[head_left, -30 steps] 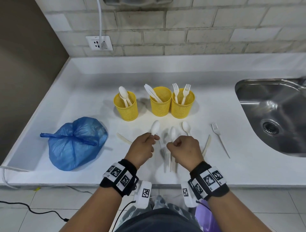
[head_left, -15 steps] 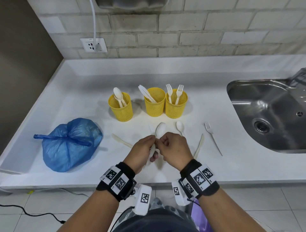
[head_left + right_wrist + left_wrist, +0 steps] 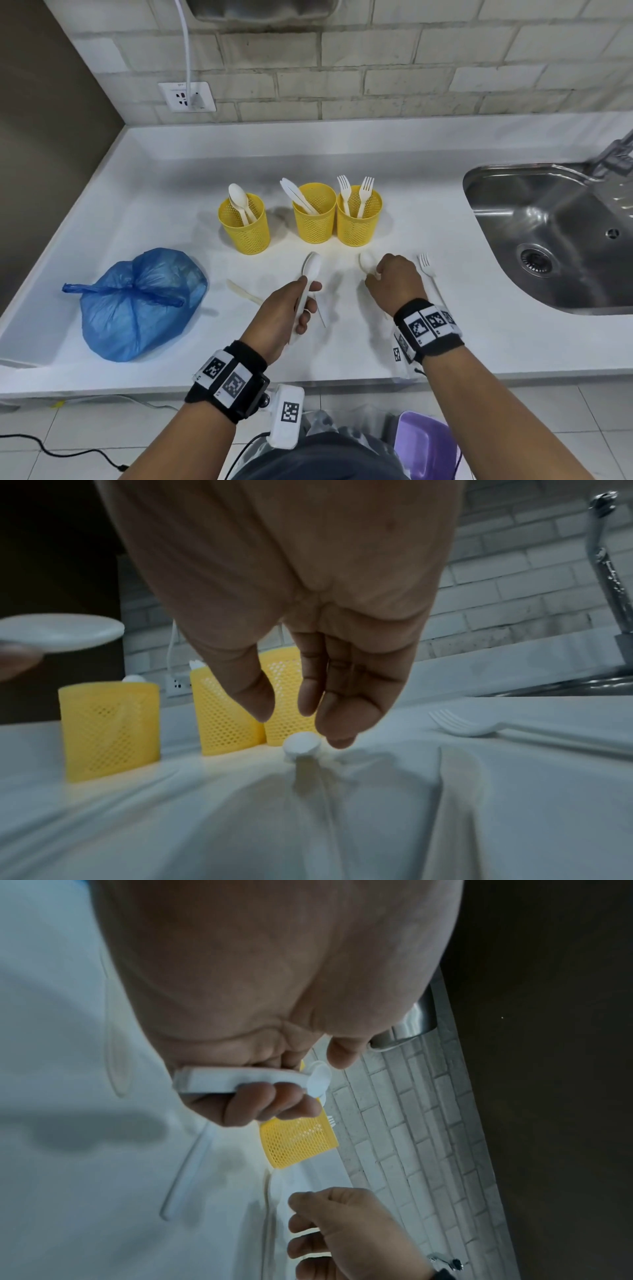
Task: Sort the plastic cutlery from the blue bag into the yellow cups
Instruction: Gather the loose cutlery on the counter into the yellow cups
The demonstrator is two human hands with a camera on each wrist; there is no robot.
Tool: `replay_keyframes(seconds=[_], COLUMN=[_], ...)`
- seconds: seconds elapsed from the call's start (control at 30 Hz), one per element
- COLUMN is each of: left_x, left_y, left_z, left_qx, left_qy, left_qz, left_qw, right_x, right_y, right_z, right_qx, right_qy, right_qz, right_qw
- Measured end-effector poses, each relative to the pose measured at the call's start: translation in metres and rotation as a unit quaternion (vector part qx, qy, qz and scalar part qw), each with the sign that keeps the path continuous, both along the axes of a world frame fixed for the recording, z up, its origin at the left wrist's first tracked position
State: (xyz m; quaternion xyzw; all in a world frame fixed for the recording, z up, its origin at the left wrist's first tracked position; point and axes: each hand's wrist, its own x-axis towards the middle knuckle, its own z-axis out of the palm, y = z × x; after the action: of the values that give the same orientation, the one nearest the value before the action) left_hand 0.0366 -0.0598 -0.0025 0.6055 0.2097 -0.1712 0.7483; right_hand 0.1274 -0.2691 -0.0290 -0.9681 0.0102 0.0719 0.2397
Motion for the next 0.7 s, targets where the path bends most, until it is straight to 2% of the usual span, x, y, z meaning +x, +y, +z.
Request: replay_keyframes(seconds=[0.17, 0.3, 0.4, 0.53, 0.7], left_x=[0.001, 0.004, 0.005, 0.008, 0.011], left_y=[-0.001, 0.000, 0.000, -0.001, -0.008], left_z=[-0.002, -0.002, -0.003, -0.005, -0.006], left_qx=[0.004, 0.002, -0.003, -0.010, -0.032], left_qy=[-0.008, -0.011, -0.012, -0.015, -0.015], left_qz=[-0.005, 0.000, 0.004, 0.005, 0.021], left_qw=[1.000, 1.000, 1.000, 1.000, 0.999], right_x=[0.002, 0.005, 0.004, -0.014, -0.054], right_y=[0.004, 0.004, 0.004, 0.013, 0.040], right_z=[-0.011, -0.009, -0.001, 0.018, 0.041], right_qx=[-0.068, -0.054, 0.000, 0.149, 0.253], right_qy=[0.032, 0.048, 0.045, -0.003, -0.046], right_qz=[0.023, 0.012, 0.000, -0.015, 0.037], right_qw=[0.997, 0.997, 0.999, 0.989, 0.966])
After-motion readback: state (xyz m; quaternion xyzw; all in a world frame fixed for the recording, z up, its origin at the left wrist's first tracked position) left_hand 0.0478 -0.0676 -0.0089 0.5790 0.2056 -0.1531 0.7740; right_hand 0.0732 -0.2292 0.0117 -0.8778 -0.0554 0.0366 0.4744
